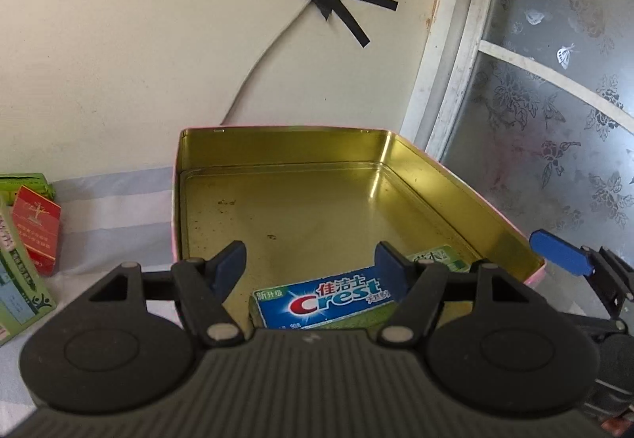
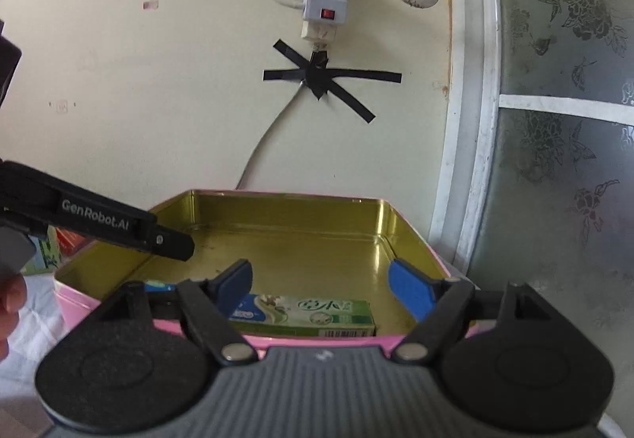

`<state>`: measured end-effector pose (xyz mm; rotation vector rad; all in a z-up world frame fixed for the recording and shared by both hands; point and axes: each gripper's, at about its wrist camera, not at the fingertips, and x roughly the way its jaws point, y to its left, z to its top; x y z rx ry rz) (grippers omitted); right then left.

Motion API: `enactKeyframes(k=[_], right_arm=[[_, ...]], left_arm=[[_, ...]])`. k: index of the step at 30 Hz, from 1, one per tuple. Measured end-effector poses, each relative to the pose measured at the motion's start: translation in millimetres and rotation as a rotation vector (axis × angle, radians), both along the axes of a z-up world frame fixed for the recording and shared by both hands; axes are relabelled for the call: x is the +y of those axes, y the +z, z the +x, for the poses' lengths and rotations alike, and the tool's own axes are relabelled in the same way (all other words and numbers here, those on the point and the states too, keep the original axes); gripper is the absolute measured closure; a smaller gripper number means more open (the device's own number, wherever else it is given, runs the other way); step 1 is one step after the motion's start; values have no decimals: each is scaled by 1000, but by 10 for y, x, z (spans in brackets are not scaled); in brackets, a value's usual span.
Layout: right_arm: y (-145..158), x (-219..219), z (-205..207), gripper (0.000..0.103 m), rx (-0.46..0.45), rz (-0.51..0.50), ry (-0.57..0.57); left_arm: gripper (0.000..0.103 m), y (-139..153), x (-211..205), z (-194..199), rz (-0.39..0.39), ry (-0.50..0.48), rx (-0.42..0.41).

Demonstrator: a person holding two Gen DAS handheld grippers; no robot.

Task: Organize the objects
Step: 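Carry the toothpaste box into the pink tin and open the left gripper, then move the right gripper toward the green medicine box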

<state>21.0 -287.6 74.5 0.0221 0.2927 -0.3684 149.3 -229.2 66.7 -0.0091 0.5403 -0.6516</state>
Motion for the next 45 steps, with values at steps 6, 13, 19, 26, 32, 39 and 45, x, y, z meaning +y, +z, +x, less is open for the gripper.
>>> enactKeyframes(k=[6, 13, 19, 26, 32, 39, 45], right_arm=[[-14, 471, -433, 24, -143, 105, 91], [-317, 1128, -213, 24, 18, 187, 316], [-389, 1627, 59, 24, 140, 151, 438], [45, 1883, 797, 17, 94, 191, 473], [402, 2119, 1724, 0, 98, 228, 460], [234, 2187, 2195, 19, 229, 225, 432], [65, 2033, 1445, 19, 188, 240, 480]], left_arm=[[29, 79, 726, -490, 21, 61, -110], [29, -467, 1659, -580, 185, 256, -8], [29, -640, 2350, -449, 160, 421, 66], [29, -612, 2468, -387, 129, 452, 63], [29, -636, 2434, -487, 118, 458, 61], [28, -643, 2490, -502, 66, 453, 71], [27, -645, 2560, -515, -2, 440, 90]])
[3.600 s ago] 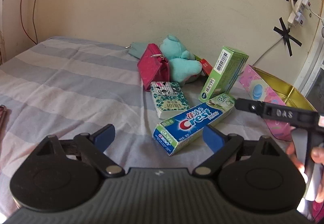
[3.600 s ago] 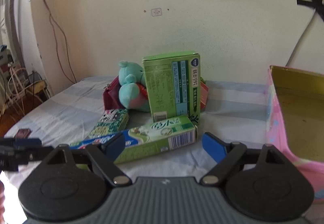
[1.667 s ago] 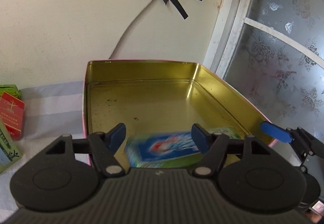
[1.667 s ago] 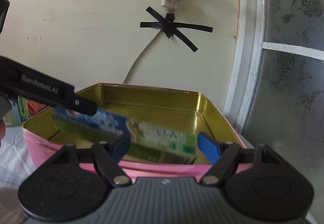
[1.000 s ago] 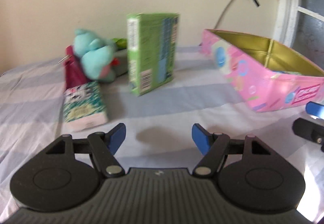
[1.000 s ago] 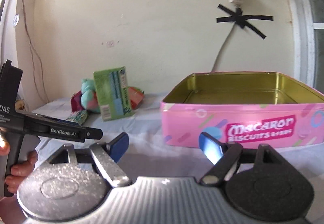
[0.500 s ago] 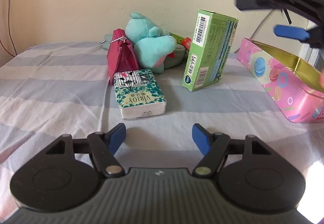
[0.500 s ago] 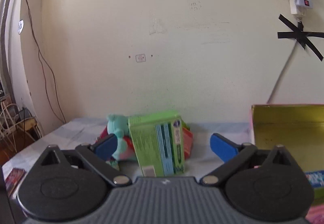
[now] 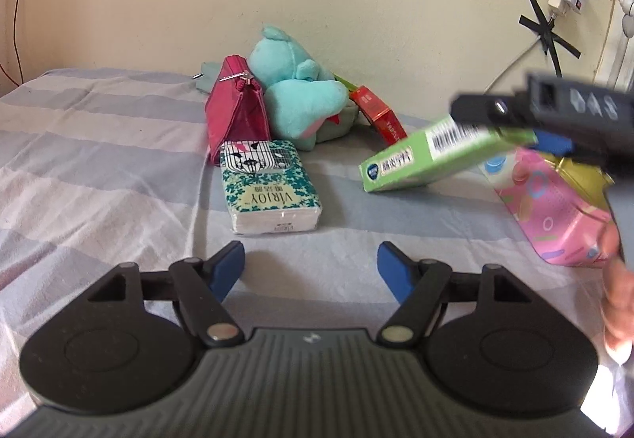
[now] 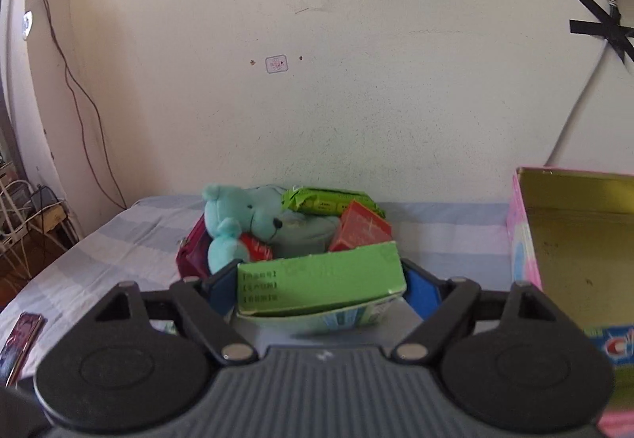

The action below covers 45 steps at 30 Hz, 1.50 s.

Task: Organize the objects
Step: 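Move the right gripper toward the green medicine box, then grasp the green medicine box with the right gripper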

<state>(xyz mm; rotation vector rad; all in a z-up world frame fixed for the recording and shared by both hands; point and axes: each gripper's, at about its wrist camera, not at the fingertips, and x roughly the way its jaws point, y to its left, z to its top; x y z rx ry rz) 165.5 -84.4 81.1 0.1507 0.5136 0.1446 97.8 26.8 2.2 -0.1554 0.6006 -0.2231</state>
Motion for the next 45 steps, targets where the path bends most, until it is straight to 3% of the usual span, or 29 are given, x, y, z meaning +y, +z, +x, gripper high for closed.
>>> enactKeyframes(k=[8, 12, 15, 16, 29, 45], right_arm=[[-364, -285, -944, 20, -27, 39, 27], [-477, -334, -1125, 19, 54, 58, 89], [-458, -375, -1229, 9, 59, 77, 117], [-455, -381, -1248, 6, 50, 73, 107], [-486, -185, -1253, 5, 61, -31, 131], [-544, -193, -1162, 7, 122, -19, 119]], left_arm=[[27, -7, 115, -10, -125, 9, 19], [26, -3, 44, -21, -78, 6, 11], [26, -5, 8, -16, -41, 3, 6], [26, -5, 2, -10, -35, 3, 6], [22, -10, -95, -36, 52, 23, 4], [22, -12, -123, -41, 88, 25, 4]])
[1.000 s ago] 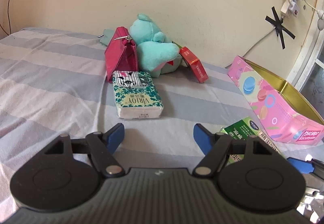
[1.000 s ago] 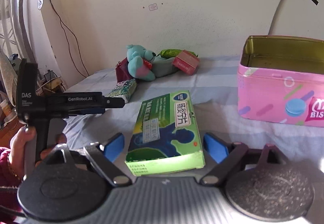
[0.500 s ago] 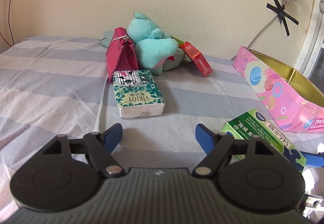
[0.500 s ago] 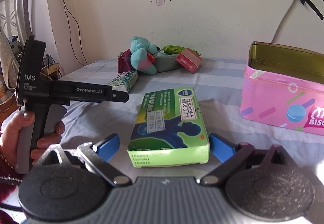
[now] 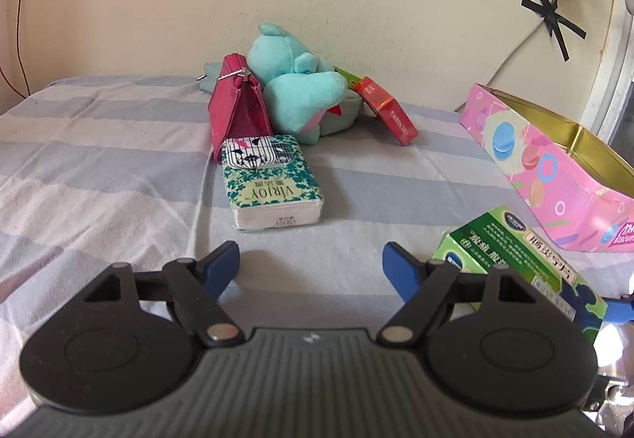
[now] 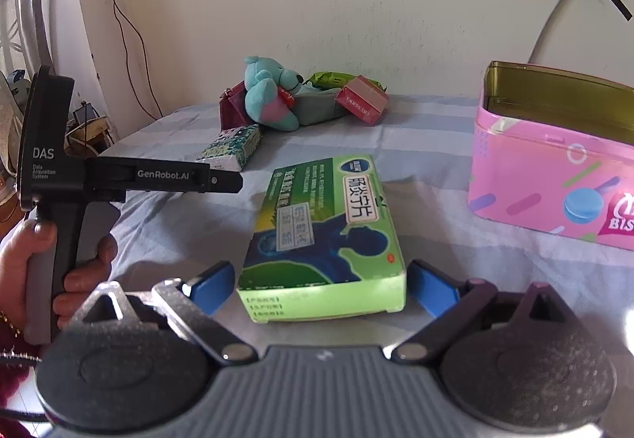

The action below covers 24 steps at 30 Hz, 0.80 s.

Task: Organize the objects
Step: 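Grasp the green medicine box with the right gripper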

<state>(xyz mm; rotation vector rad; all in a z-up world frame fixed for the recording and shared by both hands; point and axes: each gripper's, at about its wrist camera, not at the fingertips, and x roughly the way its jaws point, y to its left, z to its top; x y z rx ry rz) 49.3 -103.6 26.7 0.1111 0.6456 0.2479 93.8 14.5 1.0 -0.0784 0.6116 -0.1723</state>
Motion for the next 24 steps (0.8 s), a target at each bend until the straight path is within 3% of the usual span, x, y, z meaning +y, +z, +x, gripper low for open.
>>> enactKeyframes(k=[5, 8, 18, 22, 24], right_arm=[[-12, 37, 10, 10, 4, -9, 6], [-12, 61, -3, 18, -3, -13, 29], [-12, 131, -152, 17, 15, -65, 272], [-16, -46, -238, 14, 13, -91, 229], [-19, -194, -241, 8, 18, -83, 170]], left_arm=[[22, 2, 3, -2, 1, -1, 0], [21, 2, 2, -5, 0, 0, 0], [16, 5, 87, -6, -69, -12, 2], [16, 13, 124, -9, -102, -28, -3], [16, 23, 141, -18, -121, -41, -10]])
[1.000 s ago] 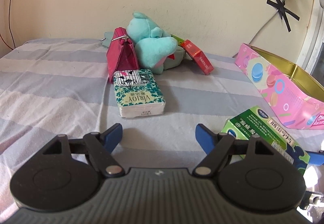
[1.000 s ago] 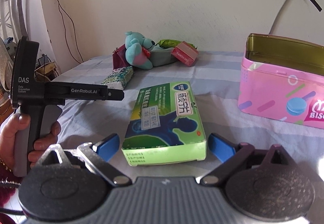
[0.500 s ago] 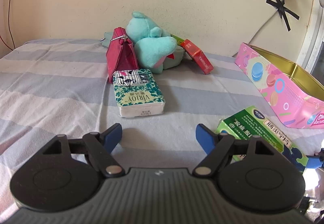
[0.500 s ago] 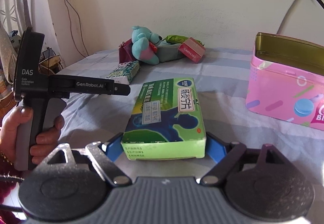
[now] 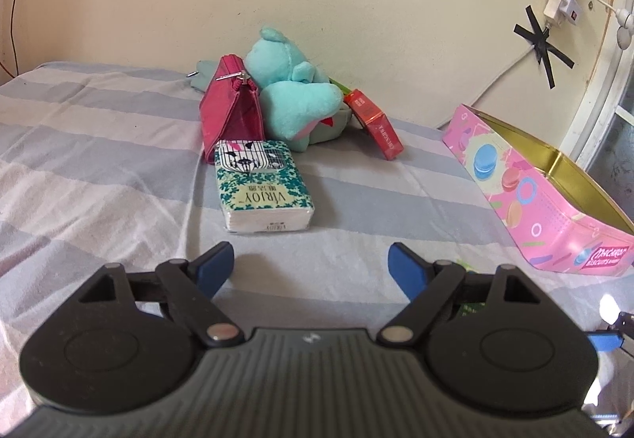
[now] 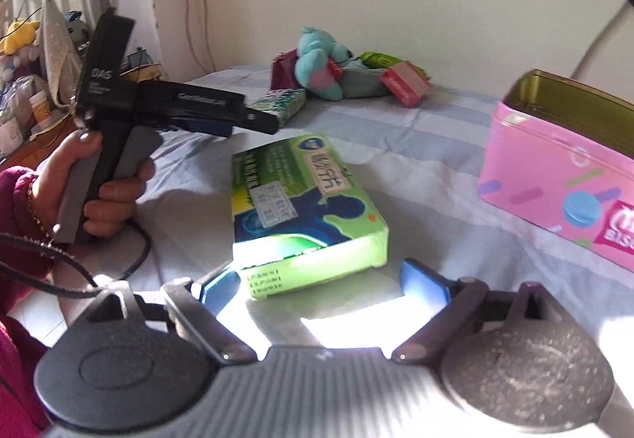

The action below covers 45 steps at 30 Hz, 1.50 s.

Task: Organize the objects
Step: 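Grasp the green medicine box with the right gripper, then carry the green medicine box into the pink tin and release it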

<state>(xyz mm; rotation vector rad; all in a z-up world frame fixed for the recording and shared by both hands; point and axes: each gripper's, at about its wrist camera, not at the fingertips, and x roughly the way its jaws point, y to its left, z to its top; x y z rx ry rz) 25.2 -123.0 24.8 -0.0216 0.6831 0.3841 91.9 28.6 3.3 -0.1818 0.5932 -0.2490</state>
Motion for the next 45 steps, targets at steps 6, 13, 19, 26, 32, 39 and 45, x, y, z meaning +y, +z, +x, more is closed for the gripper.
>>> enactKeyframes(k=[6, 13, 19, 26, 32, 39, 45], right_arm=[[-2, -395, -8, 6, -5, 103, -182], [8, -202, -33, 8, -19, 100, -117], [-20, -158, 62, 41, -1, 148, -116], [-27, -480, -327, 36, -32, 74, -238], [-75, -986, -820, 32, -40, 78, -414], [-128, -1408, -1197, 31, -62, 86, -554], [199, -1589, -1183, 31, -198, 93, -583]], left_arm=[[16, 59, -88, -50, -87, -144, 10], [18, 23, -355, -154, -82, -277, 104], [23, 24, -800, -341, -25, -384, 126], [23, 22, -1438, -371, -1, -534, 165], [23, 37, -2244, -547, 91, -733, 130], [23, 57, -2791, -667, 136, -844, 125], [22, 556, -2859, -585, 92, -820, -33]])
